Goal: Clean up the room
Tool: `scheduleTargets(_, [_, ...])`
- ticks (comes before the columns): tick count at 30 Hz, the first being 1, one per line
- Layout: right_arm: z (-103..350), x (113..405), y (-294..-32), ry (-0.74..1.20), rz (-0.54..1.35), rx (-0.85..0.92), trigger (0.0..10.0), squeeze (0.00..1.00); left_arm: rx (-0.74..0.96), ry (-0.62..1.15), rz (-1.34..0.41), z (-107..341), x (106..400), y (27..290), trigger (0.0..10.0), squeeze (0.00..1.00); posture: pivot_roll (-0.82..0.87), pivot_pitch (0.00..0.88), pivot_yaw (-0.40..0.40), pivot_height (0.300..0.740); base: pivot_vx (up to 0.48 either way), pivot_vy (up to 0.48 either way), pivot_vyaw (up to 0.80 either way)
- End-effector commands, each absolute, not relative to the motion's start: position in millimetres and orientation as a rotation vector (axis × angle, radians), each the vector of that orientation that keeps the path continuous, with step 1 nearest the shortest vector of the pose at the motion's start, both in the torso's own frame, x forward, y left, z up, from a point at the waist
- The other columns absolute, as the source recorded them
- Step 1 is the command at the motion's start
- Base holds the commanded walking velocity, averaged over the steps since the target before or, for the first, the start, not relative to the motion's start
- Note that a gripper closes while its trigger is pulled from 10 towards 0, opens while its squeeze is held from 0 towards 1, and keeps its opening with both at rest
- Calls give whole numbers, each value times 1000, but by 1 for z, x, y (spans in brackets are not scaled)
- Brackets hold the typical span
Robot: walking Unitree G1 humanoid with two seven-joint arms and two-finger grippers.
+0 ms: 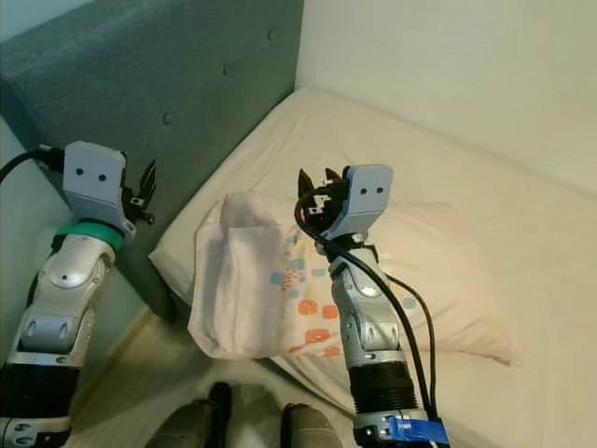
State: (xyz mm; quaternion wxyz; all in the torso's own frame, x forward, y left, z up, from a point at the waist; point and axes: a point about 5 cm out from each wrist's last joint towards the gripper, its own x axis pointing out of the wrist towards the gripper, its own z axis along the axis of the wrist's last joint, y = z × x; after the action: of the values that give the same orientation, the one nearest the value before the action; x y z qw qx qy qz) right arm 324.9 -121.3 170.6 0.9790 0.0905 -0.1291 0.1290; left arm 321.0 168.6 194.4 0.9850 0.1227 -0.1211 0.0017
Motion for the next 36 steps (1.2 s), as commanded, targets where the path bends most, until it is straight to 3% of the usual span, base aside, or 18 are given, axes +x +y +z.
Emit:
scheduleTargets(1, [166,323,-127,-251,239,178,10000,0,252,-236,-3,193,321,167,10000,0,-13,117,15,740,292,-375,0])
scheduleTargets(5, [166,323,-127,-250,236,181,10000,0,261,-231,2,192,321,168,10000,0,-12,117,15,740,294,-362,0])
scheduleTargets(31, [167,323,-125,-252,249,183,10000,0,252,-209,6,189,321,170,10000,0,-13,114,12,740,0,0,0])
scheduleTargets(36, [160,321,-124,-216,249,190,10000,0,209,-39,-128,166,321,159,10000,0,-11,135,24,740,0,0,0])
